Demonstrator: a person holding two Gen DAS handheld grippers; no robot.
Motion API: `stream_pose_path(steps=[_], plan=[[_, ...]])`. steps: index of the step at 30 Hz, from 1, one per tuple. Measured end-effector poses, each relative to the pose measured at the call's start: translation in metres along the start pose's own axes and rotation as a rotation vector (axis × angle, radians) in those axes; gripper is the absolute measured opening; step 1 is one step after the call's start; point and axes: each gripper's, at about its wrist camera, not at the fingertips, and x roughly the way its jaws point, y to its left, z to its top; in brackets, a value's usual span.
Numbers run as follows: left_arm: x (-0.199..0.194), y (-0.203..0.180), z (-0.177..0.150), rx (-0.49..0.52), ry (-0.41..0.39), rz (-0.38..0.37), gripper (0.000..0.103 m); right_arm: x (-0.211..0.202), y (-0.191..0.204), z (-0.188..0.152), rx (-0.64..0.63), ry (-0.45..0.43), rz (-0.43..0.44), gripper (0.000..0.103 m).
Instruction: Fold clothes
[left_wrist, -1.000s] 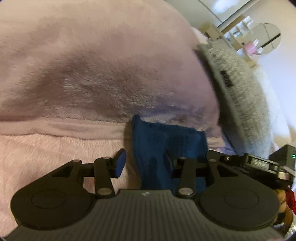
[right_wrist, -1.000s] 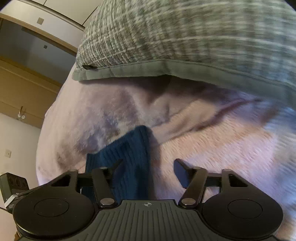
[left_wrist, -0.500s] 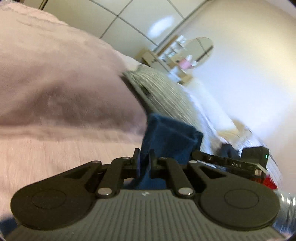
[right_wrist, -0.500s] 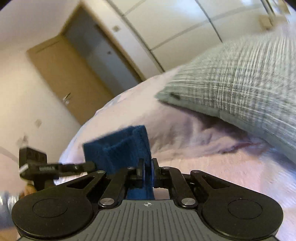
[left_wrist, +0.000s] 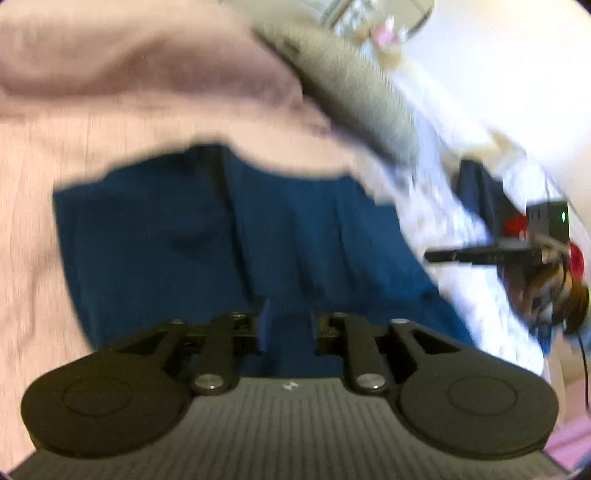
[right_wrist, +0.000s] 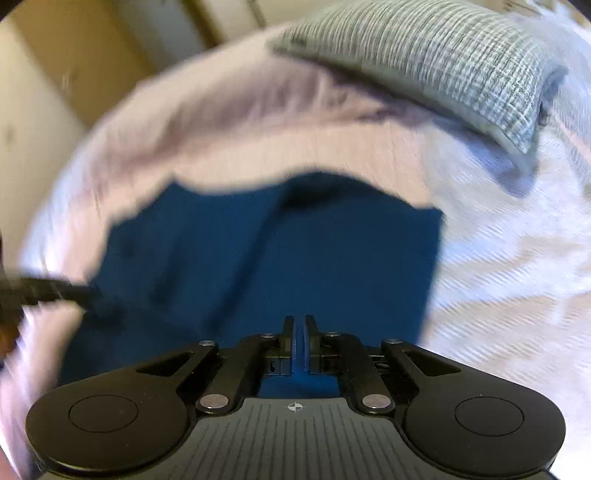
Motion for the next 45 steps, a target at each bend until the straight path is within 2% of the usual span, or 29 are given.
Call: stream_pose_path(steps=[1,2,4,5,7,9,10,11,13,15,19,21,23,26,28,31,34,36,37,40,42,45], plan=[[0.006,-0.002,0.006,-0.028,-0.023,0.008,0.034,0.005,0.001,0.005,0.077,-0.013,0.036,0.017],[0.013,-0.003,0.014,-0.068,-0.038,0.011,0.037,0.011,0.0,0.008,0.166,-0.021,0.09,0.039],[0.031,-0.002,0.02,-0.167,-0.03,0.034,0.038,0.028,-0.002,0.005,0.312,-0.037,0.163,0.062],[0.039,0.001,0.021,-0.209,-0.011,0.042,0.038,0.036,-0.002,0.002,0.364,-0.042,0.183,0.062],[0.055,0.006,0.017,-0.263,0.027,0.057,0.034,0.057,-0.001,-0.006,0.389,-0.027,0.188,0.061],[0.063,0.001,0.013,-0.241,0.045,0.08,0.013,0.072,-0.001,-0.008,0.357,0.018,0.167,0.029],[0.062,-0.002,0.012,-0.232,0.03,0.078,0.005,0.076,0.0,-0.008,0.332,0.03,0.155,0.007],[0.059,-0.005,0.01,-0.224,0.011,0.073,0.005,0.073,0.0,-0.007,0.305,0.017,0.138,0.005],[0.047,-0.01,0.006,-0.221,-0.031,0.064,0.005,0.065,-0.002,-0.005,0.259,-0.014,0.104,0.005],[0.044,-0.011,-0.002,-0.227,-0.023,0.061,0.005,0.051,-0.013,-0.008,0.262,-0.05,0.079,0.005],[0.055,-0.008,-0.015,-0.235,0.029,0.134,0.009,0.056,-0.021,-0.016,0.272,0.052,0.105,0.005],[0.052,-0.008,-0.011,-0.263,0.024,0.149,0.011,0.054,-0.015,-0.016,0.239,0.05,0.078,0.005],[0.044,-0.013,-0.004,-0.244,0.011,0.19,0.014,0.047,-0.01,-0.014,0.216,0.037,0.041,0.008],[0.022,-0.027,0.004,-0.155,-0.043,0.258,0.014,0.028,0.005,-0.01,0.141,-0.045,-0.047,0.025],[0.017,-0.034,0.007,-0.114,-0.074,0.273,0.014,0.016,0.021,-0.008,0.049,-0.126,-0.123,0.032],[0.018,-0.044,0.014,-0.065,-0.106,0.267,0.013,0.012,0.042,-0.01,-0.075,-0.202,-0.137,0.032],[0.047,-0.046,0.013,-0.008,-0.036,0.267,0.013,0.035,0.053,-0.017,-0.181,-0.162,-0.115,0.032],[0.07,-0.039,0.005,0.023,0.042,0.315,0.009,0.063,0.047,-0.024,-0.18,-0.051,-0.151,0.032],[0.071,-0.038,0.005,0.029,0.047,0.317,0.009,0.069,0.043,-0.026,-0.168,-0.017,-0.157,0.032],[0.051,-0.039,0.02,0.01,-0.02,0.273,0.008,0.052,0.035,-0.016,-0.122,-0.05,-0.118,0.032],[0.041,-0.037,0.037,0.021,-0.079,0.27,0.008,0.04,0.033,0.003,-0.101,-0.125,-0.099,0.032],[0.051,-0.025,0.066,0.047,-0.127,0.293,0.008,0.04,0.036,0.036,-0.113,-0.217,-0.1,0.032]])
